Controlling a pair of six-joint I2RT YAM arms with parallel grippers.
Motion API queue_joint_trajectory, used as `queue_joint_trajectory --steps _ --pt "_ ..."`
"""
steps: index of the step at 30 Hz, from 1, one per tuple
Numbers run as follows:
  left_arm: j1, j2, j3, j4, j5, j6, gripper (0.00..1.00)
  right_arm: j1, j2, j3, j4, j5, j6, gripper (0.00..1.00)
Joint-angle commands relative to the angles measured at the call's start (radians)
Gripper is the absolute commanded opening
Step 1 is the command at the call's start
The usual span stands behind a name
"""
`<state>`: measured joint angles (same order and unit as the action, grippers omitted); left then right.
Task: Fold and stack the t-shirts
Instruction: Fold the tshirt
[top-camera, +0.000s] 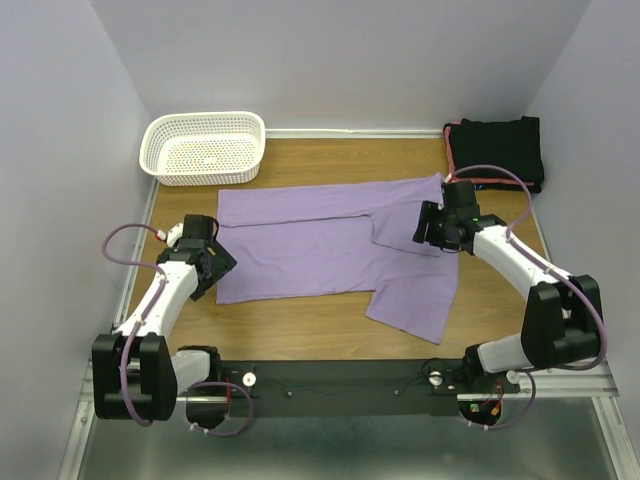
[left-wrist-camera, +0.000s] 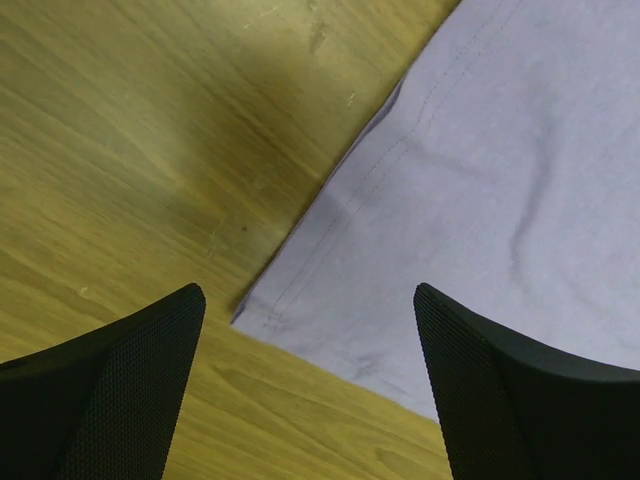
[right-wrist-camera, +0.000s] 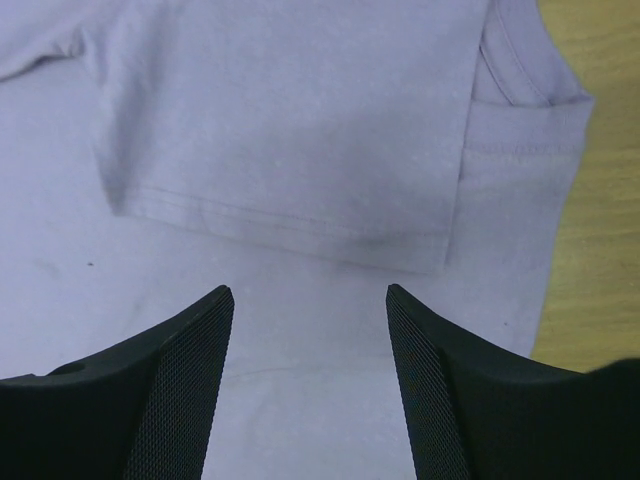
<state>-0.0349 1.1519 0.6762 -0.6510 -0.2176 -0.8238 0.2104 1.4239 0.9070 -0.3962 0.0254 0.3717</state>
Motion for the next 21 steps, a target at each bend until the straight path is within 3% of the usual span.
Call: queue_joint_trajectory --steps 1,6,11,21 --pt "-0.007 0.021 0.025 -0.067 -0.039 -0.092 0.91 0.004 -0.043 -0.033 -0.004 0.015 -0.019 0.71" --pt "-0.014 0.120 0.049 -0.113 -0.032 -0.130 0.82 0.004 -0.086 -0.045 0.020 -0.007 -0.017 0.71" --pt "-0.019 0.120 0.040 -0.125 -0.003 -0.182 0.73 0.004 -0.105 -0.049 0.036 -0.019 -0.013 0.71" --pt "-0.033 0.182 0.054 -0.165 0.000 -0.245 0.70 0.004 -0.128 -0.051 0.049 -0.019 -0.005 0.71"
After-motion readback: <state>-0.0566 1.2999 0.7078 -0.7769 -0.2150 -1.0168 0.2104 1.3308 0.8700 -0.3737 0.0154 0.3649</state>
